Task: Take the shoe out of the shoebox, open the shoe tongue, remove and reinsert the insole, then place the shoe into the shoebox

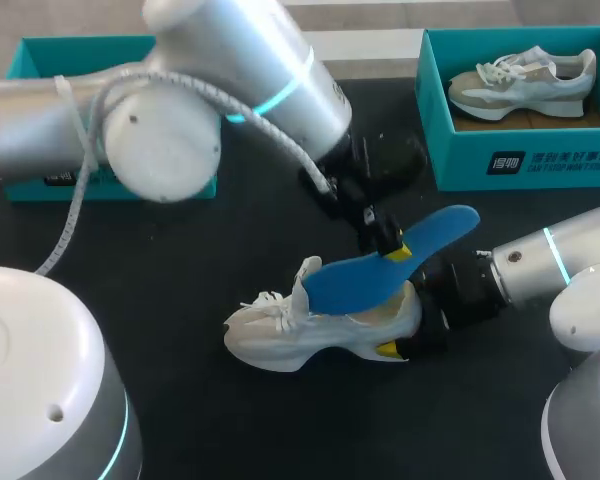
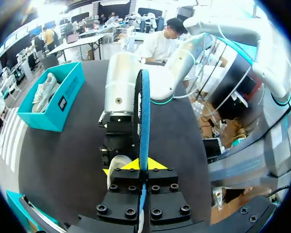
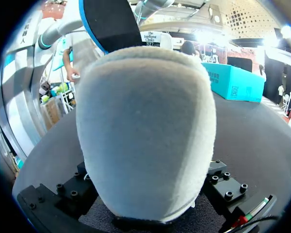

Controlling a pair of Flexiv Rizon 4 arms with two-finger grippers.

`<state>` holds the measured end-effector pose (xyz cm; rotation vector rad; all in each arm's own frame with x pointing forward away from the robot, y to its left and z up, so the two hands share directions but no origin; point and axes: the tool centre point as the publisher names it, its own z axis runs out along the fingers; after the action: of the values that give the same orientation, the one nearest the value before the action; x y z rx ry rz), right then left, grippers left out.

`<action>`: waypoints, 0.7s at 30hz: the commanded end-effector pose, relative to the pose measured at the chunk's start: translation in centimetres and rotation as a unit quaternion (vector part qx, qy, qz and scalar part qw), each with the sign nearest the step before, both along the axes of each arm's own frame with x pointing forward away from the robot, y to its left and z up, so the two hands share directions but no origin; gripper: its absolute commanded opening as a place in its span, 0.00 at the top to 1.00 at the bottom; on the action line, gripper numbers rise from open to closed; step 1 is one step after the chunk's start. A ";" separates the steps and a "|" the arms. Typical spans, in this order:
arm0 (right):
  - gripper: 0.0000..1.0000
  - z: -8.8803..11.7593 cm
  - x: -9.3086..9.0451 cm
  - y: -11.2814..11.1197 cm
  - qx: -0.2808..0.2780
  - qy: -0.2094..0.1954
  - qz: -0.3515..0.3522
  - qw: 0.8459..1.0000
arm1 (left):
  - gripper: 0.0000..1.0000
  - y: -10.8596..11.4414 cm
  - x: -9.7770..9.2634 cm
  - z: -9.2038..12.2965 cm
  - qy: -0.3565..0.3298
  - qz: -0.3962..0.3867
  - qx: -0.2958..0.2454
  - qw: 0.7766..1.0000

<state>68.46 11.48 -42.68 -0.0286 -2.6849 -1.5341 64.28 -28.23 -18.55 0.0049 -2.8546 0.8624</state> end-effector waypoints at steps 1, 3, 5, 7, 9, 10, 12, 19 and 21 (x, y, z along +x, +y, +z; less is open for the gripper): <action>1.00 -0.9 -0.2 -0.2 -0.001 0.001 0.000 1.000 | 1.00 2.9 0.3 3.3 0.036 -0.036 -0.013 0.999; 1.00 -0.9 -0.2 -0.2 -0.001 0.001 0.000 1.000 | 1.00 3.3 0.2 4.2 0.048 -0.047 -0.019 0.998; 1.00 -0.9 -0.2 -0.2 -0.001 0.001 0.000 1.000 | 1.00 3.5 0.3 4.9 0.062 -0.055 -0.023 0.996; 1.00 -0.9 -0.2 -0.2 -0.001 0.001 0.000 1.000 | 1.00 3.7 0.4 5.6 0.089 -0.068 -0.029 0.993; 1.00 -0.9 -0.2 -0.2 -0.001 0.001 0.000 1.000 | 1.00 3.8 0.7 6.2 0.103 -0.070 -0.038 0.991; 1.00 -0.9 -0.2 -0.2 -0.001 0.001 0.000 1.000 | 1.00 3.8 0.9 6.6 0.112 -0.069 -0.043 0.990; 1.00 -0.9 -0.2 -0.2 -0.001 0.001 0.000 1.000 | 1.00 3.9 1.1 7.2 0.125 -0.066 -0.055 0.988; 1.00 -0.9 -0.2 -0.2 -0.001 0.001 0.000 1.000 | 1.00 4.2 1.6 9.5 0.152 -0.048 -0.101 0.982; 1.00 -0.9 -0.2 -0.2 -0.001 0.001 0.000 1.000 | 1.00 4.3 1.8 10.0 0.162 -0.042 -0.115 0.979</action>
<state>68.45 11.48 -42.68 -0.0286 -2.6849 -1.5341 66.28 -24.81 -8.40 -0.0134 -2.4416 1.0216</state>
